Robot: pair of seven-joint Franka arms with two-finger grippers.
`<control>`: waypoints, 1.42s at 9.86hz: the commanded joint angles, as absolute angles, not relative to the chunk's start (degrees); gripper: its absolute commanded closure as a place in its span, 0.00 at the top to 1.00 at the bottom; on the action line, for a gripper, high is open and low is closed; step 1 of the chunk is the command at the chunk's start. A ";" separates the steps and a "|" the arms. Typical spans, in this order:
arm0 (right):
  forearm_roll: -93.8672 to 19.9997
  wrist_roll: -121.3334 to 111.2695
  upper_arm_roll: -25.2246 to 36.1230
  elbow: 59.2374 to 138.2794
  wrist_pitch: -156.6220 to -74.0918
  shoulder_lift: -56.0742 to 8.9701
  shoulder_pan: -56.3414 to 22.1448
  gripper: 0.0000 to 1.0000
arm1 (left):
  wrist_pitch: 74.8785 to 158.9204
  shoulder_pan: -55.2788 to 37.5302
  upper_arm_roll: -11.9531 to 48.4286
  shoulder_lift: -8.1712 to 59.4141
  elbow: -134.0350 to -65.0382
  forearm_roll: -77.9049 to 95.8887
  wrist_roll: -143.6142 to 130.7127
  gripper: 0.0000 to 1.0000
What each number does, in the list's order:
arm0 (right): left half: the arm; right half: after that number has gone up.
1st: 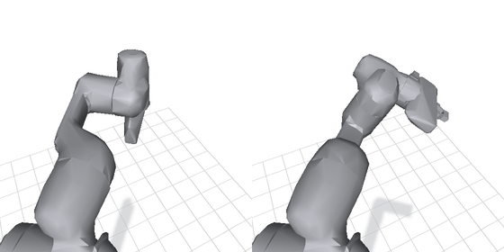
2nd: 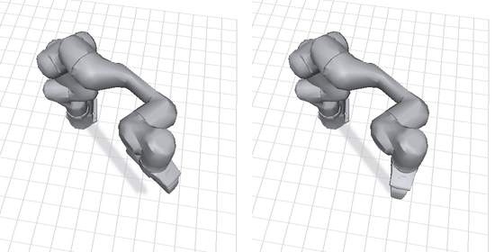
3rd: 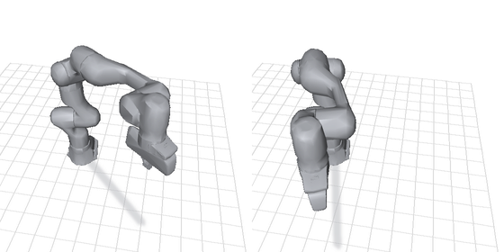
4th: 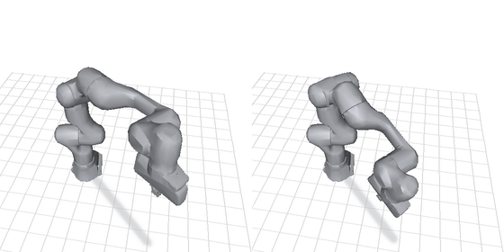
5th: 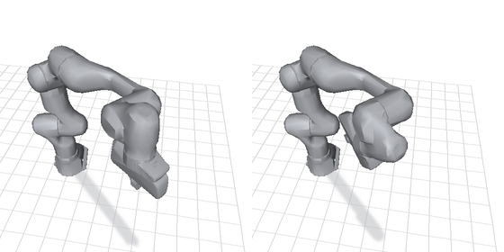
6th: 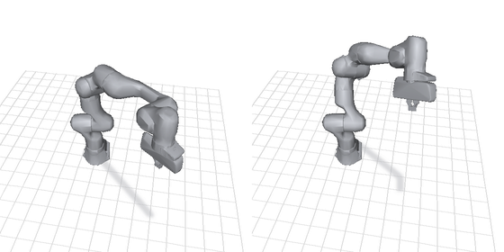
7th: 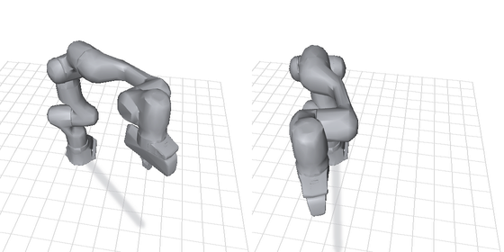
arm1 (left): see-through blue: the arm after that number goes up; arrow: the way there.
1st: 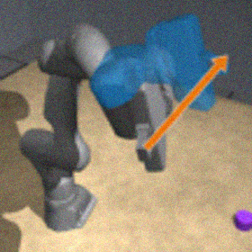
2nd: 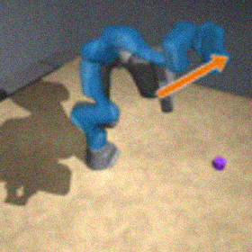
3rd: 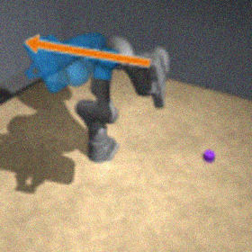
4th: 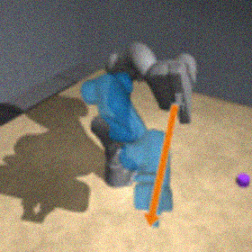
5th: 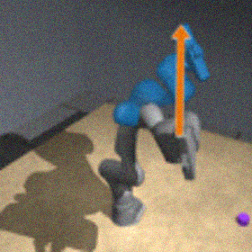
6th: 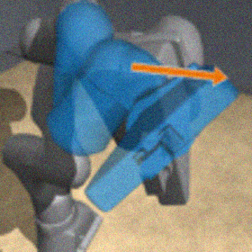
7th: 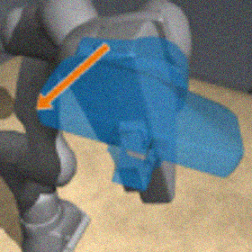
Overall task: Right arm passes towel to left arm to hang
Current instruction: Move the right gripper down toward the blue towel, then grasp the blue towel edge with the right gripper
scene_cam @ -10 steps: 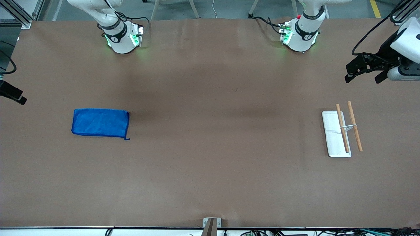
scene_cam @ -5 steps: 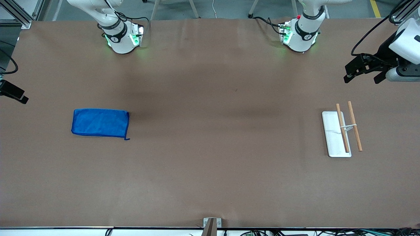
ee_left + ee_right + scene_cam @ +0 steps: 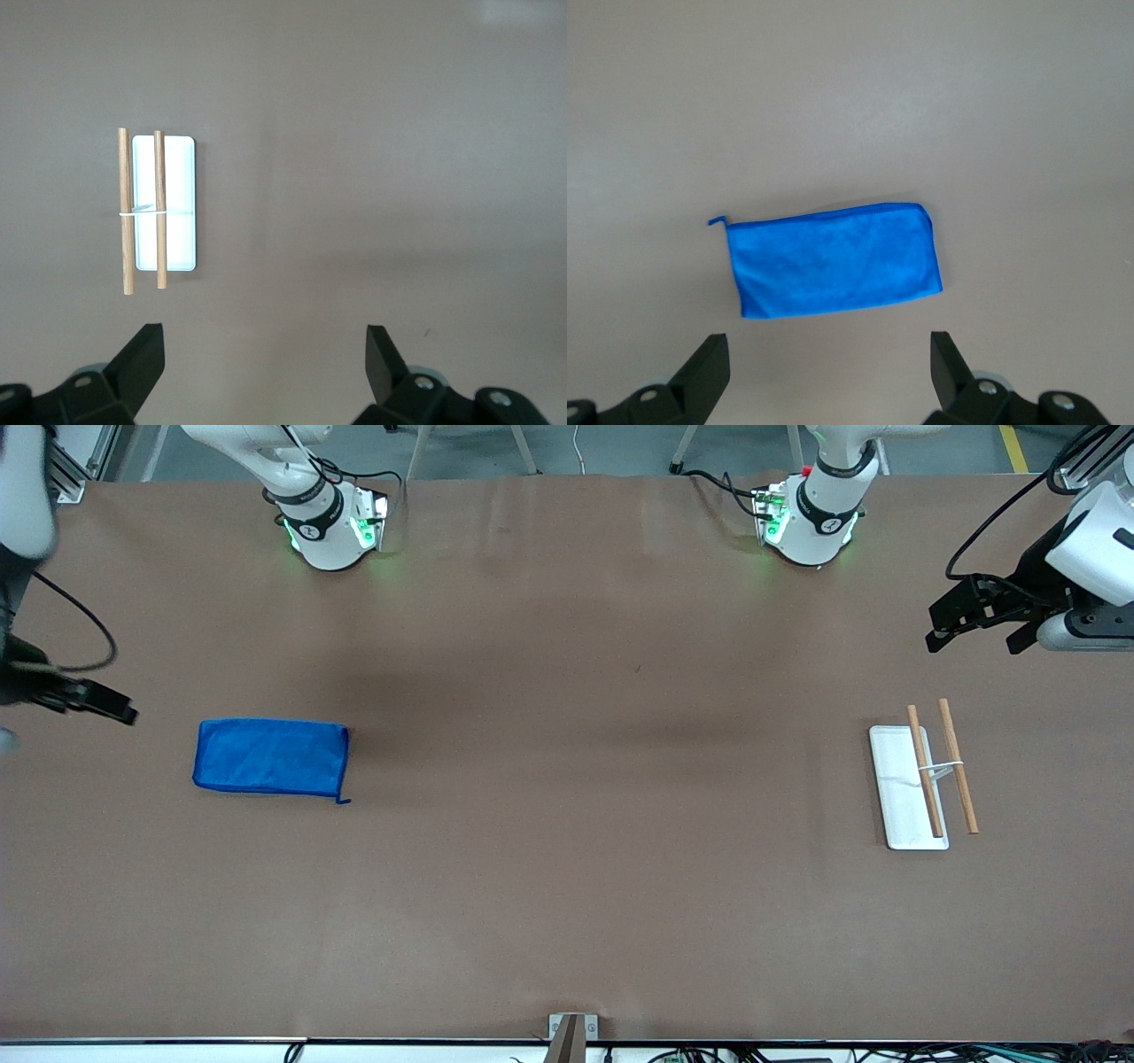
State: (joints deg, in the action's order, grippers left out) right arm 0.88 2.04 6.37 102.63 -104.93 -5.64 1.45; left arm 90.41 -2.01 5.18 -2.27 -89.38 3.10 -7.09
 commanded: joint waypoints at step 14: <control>0.62 -11.95 5.71 129.73 -149.94 -23.20 5.01 0.79 | 90.79 -2.46 5.36 -1.05 -90.88 1.23 -7.56 1.00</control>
State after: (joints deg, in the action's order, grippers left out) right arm 0.88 -10.87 6.41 128.89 -148.95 -23.46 3.88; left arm 90.43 -2.12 5.22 -1.64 -89.40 2.50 -7.09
